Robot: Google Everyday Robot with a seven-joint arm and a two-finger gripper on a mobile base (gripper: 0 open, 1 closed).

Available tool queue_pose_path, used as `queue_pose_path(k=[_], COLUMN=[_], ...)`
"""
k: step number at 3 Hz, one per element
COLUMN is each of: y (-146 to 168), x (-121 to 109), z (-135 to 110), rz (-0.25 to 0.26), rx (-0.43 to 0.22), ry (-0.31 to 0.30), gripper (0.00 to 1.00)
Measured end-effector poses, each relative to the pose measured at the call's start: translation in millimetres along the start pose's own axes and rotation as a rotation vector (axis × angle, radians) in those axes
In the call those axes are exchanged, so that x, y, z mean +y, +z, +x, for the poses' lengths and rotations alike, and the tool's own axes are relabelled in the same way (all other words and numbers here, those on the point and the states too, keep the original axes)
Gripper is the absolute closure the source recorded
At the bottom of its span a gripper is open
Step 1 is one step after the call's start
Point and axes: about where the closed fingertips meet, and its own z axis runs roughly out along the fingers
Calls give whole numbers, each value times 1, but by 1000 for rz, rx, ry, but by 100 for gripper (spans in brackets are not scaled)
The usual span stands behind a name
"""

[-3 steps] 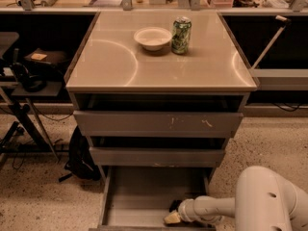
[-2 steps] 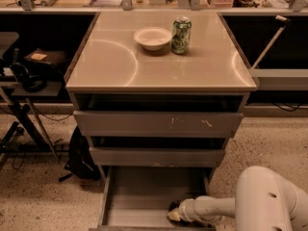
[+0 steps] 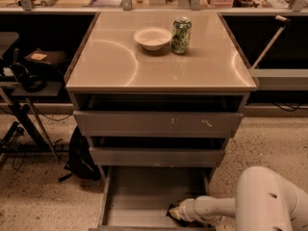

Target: Pick rxbar blueberry from bottom drawer and place on counter

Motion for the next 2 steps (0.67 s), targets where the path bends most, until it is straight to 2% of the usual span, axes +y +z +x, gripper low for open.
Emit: queue_pose_path(k=[1,2], y=[-9,-57], x=[0,0], z=[-6,-38], rz=[14,75], rx=[-16,-113], ry=[2,-14], gripper=[100,100])
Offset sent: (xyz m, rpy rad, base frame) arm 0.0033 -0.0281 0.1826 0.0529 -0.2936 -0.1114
